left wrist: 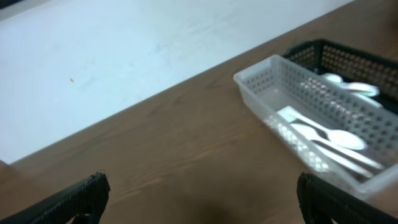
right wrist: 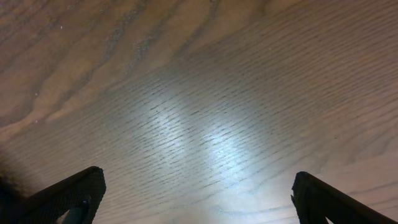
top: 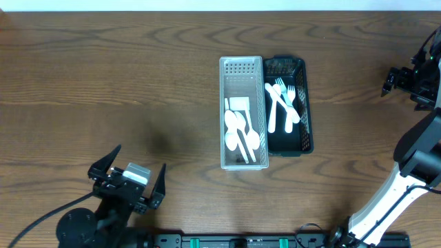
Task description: Pack container
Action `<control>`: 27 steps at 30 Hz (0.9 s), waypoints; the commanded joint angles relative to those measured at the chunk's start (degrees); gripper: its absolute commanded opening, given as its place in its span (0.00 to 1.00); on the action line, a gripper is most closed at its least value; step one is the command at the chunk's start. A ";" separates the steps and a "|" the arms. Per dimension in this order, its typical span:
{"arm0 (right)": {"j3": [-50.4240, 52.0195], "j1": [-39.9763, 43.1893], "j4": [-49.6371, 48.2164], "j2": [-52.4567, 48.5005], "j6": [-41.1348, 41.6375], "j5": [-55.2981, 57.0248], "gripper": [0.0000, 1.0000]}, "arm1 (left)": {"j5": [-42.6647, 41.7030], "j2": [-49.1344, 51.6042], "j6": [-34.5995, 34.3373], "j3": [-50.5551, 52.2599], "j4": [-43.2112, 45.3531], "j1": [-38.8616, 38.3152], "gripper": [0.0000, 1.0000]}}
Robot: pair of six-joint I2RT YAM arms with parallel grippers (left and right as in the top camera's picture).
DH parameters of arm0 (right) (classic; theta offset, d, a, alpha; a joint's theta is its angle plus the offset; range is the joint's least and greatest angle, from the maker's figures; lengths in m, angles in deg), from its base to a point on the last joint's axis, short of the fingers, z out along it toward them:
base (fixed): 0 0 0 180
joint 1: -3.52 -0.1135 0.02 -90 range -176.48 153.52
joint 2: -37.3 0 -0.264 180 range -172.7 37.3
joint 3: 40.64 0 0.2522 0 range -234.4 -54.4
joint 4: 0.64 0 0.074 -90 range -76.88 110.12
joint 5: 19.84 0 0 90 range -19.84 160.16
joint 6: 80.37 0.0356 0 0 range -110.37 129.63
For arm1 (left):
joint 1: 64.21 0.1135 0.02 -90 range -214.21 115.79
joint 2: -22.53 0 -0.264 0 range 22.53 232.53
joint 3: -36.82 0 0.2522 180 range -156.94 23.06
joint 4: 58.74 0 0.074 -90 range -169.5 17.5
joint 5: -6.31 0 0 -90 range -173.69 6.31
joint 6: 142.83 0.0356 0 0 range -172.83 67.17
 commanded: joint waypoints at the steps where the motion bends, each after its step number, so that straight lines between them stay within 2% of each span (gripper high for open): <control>1: -0.02 -0.17 0.04 0.33 -0.81 0.02 0.99 | -2.36 -3.37 3.28 4.52 3.61 3.87 0.98; 5: -0.02 -0.17 0.04 0.33 -0.81 0.02 0.99 | -2.36 -6.97 3.28 9.70 7.91 7.50 0.98; 16: 0.00 -0.17 0.04 0.33 -0.81 0.02 0.99 | -1.75 -8.90 -0.52 24.41 26.25 7.85 0.98; 22: 0.00 -0.17 0.04 0.33 -0.81 0.02 0.99 | 8.61 -8.90 -14.53 29.75 30.14 7.85 0.98; 27: -0.02 -0.17 0.04 0.33 -0.81 0.02 0.99 | 12.96 -8.92 -19.50 33.14 30.80 7.85 0.98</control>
